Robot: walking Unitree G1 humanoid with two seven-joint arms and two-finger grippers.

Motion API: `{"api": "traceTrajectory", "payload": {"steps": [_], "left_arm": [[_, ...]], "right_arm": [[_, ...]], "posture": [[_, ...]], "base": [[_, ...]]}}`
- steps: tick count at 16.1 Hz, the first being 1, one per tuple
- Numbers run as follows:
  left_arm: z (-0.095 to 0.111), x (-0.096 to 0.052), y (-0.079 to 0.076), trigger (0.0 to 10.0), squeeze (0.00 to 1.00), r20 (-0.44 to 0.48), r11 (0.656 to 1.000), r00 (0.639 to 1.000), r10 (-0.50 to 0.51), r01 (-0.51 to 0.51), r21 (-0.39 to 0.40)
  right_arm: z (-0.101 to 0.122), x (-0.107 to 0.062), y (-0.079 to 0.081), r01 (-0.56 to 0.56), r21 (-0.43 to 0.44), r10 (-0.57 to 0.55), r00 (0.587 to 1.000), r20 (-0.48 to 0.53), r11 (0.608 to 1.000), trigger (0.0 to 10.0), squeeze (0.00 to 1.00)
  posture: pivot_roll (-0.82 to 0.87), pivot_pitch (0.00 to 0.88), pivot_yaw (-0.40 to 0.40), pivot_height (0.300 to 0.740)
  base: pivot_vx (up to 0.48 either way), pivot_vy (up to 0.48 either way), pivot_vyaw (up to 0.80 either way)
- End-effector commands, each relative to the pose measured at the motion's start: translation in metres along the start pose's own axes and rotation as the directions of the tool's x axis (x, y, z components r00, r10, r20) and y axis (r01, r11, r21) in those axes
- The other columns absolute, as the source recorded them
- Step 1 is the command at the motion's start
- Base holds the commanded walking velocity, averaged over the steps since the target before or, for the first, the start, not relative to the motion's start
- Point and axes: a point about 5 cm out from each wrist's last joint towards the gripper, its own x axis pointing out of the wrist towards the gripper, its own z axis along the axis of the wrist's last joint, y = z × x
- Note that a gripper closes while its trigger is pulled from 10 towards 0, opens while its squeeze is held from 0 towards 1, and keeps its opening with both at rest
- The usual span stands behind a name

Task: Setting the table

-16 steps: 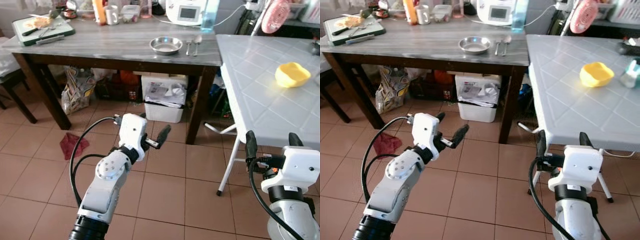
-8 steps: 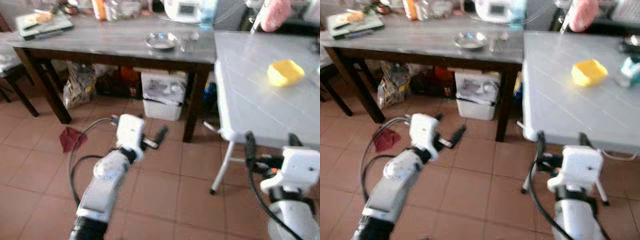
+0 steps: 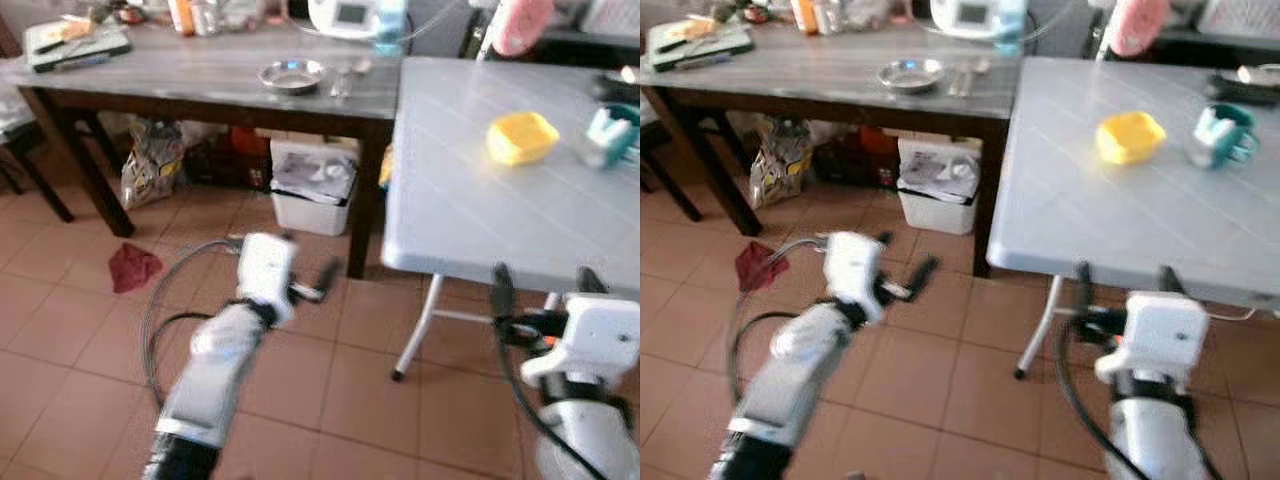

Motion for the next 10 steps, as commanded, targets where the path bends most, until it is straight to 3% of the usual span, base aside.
{"api": "traceTrajectory", "payload": {"steps": [1, 10], "left_arm": [[0.0040, -0.0008, 0.0061, 10.0, 0.00, 0.005, 1.000, 1.000, 0.008, -0.008, 0.024], [0.0037, 0.0011, 0.0058, 10.0, 0.00, 0.002, 1.000, 1.000, -0.001, 0.001, 0.028]], "right_arm": [[0.0030, -0.0002, 0.0022, -0.004, 0.008, 0.004, 1.000, 0.014, 1.000, 10.0, 0.00], [0.0015, 0.0006, 0.0028, 0.003, 0.010, -0.003, 1.000, 0.010, 1.000, 10.0, 0.00]], "posture": [[-0.02, 0.116, 0.001, 0.714], [-0.02, 0.115, 0.006, 0.714]], "base": [[0.000, -0.352, 0.00], [0.000, -0.329, 0.00]]}}
